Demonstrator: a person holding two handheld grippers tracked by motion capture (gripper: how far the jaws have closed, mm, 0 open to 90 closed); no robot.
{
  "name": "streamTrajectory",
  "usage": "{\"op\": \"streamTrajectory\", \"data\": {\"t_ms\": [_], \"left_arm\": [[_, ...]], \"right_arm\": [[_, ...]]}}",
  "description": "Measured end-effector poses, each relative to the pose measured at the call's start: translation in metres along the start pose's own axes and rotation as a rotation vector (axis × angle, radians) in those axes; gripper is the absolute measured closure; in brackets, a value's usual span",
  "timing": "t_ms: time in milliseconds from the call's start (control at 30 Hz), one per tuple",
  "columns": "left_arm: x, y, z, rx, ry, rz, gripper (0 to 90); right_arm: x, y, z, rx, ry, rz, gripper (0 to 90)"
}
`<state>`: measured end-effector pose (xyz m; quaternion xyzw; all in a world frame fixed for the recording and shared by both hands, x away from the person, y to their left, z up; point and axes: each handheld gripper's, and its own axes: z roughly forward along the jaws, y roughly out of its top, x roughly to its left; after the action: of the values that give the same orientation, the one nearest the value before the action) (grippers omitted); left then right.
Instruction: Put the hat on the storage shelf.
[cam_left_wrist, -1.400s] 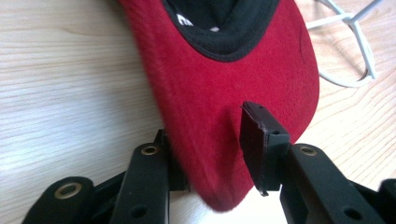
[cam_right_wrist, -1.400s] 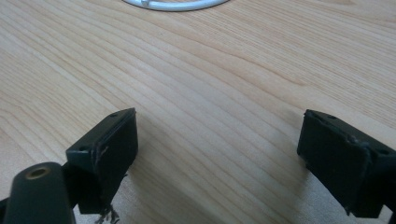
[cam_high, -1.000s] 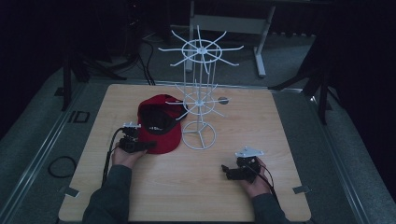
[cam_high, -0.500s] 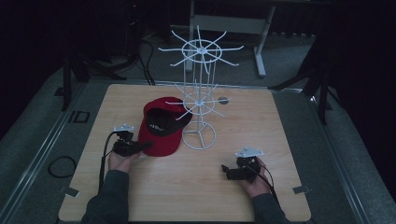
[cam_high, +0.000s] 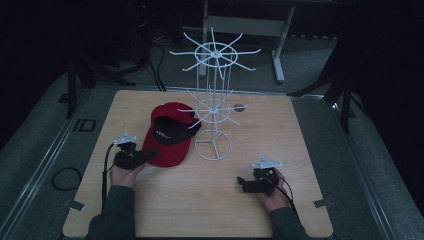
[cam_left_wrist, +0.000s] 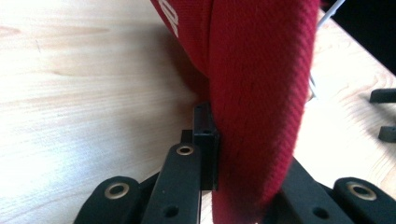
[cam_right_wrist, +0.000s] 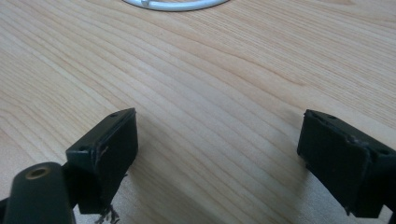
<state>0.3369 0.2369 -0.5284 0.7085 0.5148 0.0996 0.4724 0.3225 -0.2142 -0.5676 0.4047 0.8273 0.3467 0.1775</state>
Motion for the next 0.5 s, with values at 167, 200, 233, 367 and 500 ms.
{"op": "streamTrajectory", "data": {"t_ms": [167, 200, 233, 367, 500], "left_arm": [[-0.001, 0.003, -0.005, -0.025, 0.002, 0.000, 85.5], [0.000, 0.003, -0.006, -0.028, 0.003, 0.000, 85.5], [-0.001, 0.003, -0.007, -0.035, 0.006, -0.003, 85.5], [-0.001, 0.005, -0.012, -0.056, 0.012, 0.000, 85.6], [-0.002, 0.007, -0.016, -0.073, 0.017, -0.005, 85.6]], "right_arm": [[0.000, 0.000, 0.000, 0.000, 0.000, 0.000, 12.1], [0.000, 0.000, 0.000, 0.000, 0.000, 0.000, 12.1], [0.000, 0.000, 0.000, 0.000, 0.000, 0.000, 12.2], [0.000, 0.000, 0.000, 0.000, 0.000, 0.000, 12.2], [0.000, 0.000, 0.000, 0.000, 0.000, 0.000, 12.2]]}}
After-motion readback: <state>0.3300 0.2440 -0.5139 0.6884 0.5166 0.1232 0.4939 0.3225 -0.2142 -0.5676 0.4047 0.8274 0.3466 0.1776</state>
